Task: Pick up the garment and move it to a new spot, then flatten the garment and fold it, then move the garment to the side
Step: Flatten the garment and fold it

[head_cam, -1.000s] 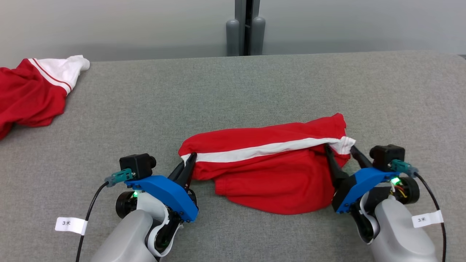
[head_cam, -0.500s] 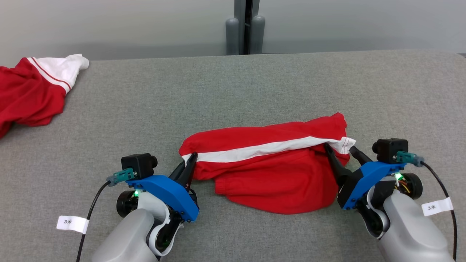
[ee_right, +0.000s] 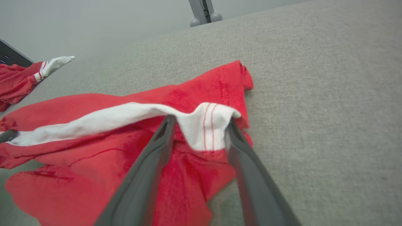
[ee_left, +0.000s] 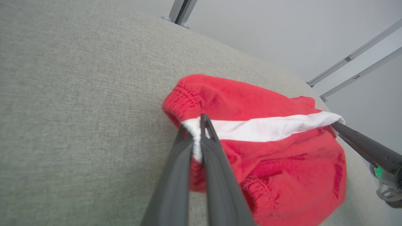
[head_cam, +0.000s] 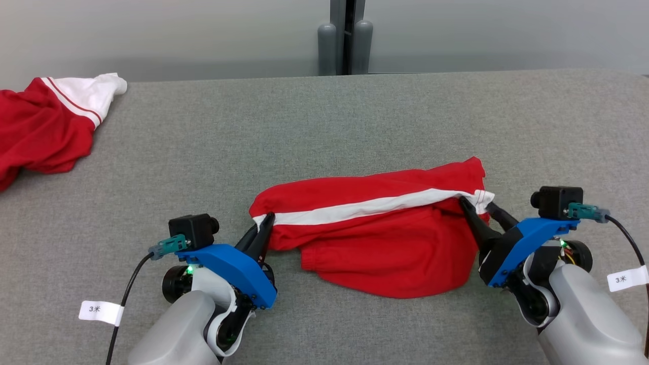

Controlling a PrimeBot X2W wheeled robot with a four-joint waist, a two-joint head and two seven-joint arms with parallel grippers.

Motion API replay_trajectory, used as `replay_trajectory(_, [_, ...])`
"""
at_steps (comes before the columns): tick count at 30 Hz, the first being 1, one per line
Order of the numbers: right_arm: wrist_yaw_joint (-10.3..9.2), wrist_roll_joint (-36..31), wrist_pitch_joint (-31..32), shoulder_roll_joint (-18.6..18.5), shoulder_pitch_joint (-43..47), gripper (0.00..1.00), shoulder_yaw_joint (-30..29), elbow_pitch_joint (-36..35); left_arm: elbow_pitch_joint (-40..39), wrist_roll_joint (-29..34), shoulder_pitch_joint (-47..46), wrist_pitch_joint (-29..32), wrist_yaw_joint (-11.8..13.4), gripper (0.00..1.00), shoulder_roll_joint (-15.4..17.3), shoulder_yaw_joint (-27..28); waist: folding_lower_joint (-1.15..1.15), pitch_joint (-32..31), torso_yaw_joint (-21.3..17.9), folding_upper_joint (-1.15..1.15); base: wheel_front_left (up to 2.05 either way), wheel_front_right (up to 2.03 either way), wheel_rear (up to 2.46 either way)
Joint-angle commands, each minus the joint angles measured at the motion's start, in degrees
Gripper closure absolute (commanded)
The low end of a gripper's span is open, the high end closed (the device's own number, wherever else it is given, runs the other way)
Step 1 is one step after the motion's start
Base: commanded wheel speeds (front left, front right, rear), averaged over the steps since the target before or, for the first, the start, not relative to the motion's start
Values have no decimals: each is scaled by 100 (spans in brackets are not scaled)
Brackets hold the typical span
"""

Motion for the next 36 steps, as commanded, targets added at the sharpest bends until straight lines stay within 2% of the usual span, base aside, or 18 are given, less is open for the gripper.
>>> replay_trajectory(1, [0, 42, 21, -21, 18, 75, 44, 55, 19, -22, -84, -44, -18, 100, 45, -6, 0, -2, -4, 0, 0, 0, 0])
replay_trajectory(2, [0, 48, 9, -23, -4, 94, 72, 81, 24, -37, -84, -49, -18, 100, 46, -18, 0, -4, -5, 0, 0, 0, 0])
replay_trajectory(3, [0, 43, -56, -32, -35, 100, 80, 103, 29, -50, -86, -56, -18, 100, 47, -33, 0, -6, -6, 0, 0, 0, 0])
replay_trajectory(11, [0, 94, -478, -84, -160, 100, 173, 84, 7, -72, -129, -178, -18, 100, 86, -122, 0, -112, -45, 0, 0, 0, 0])
replay_trajectory(19, [0, -133, -847, -443, -135, 100, 287, -586, -595, 61, -295, -562, -18, 100, 269, -95, 0, -496, -112, 0, 0, 0, 0])
replay_trajectory(24, [0, -346, -762, -672, 92, 100, 113, -1575, -1389, 236, -472, -653, 109, 100, 524, 27, 0, -816, -142, 0, 0, 0, 0])
replay_trajectory(28, [0, -528, -453, -747, 344, 100, -216, -2693, -2260, 406, -615, -570, 344, 100, 876, 140, 0, -1060, -199, 0, 0, 0, 0])
replay_trajectory(36, [0, -820, 737, -365, 839, 100, -969, -5053, -4119, 427, -990, 63, 938, 100, 1639, 590, 0, -1136, -337, 0, 0, 0, 0])
